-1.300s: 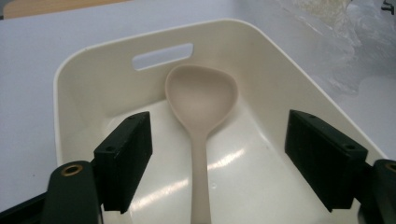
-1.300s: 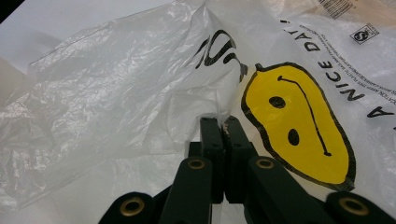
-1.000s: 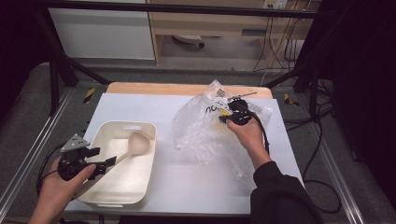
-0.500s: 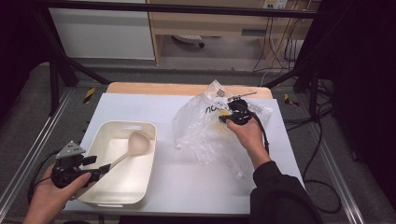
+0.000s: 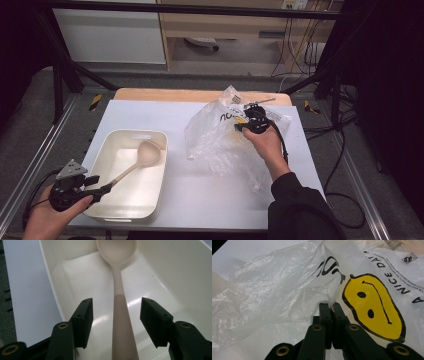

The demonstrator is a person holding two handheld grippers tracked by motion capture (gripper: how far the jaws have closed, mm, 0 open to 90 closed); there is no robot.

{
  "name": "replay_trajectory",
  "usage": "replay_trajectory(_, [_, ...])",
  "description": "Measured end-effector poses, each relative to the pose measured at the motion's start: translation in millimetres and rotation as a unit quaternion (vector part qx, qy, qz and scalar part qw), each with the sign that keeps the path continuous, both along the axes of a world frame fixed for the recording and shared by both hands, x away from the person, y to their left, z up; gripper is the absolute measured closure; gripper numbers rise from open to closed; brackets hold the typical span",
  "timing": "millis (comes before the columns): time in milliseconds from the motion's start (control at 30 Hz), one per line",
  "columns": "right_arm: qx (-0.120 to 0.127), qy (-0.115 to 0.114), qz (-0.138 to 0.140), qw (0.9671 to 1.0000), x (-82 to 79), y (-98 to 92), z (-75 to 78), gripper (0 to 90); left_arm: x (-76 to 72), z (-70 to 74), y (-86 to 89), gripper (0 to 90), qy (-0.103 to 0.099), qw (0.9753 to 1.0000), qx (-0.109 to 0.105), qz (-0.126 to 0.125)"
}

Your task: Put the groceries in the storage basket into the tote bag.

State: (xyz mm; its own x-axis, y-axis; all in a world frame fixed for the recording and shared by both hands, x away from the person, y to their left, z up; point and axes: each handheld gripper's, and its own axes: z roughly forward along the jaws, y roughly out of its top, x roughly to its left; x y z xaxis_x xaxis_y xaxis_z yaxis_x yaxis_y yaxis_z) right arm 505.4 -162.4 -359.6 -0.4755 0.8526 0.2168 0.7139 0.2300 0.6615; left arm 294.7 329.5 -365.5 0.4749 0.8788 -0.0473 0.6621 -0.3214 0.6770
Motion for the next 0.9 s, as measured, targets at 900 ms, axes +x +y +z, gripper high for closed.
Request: replay_trajectory(900, [-0.001, 0.002, 0.002, 1.0000, 0.6, 1.1, -2.0, 90.0, 1.7, -9.3, -7.4, 53.0, 0.016, 0.9993, 0.024, -0.024])
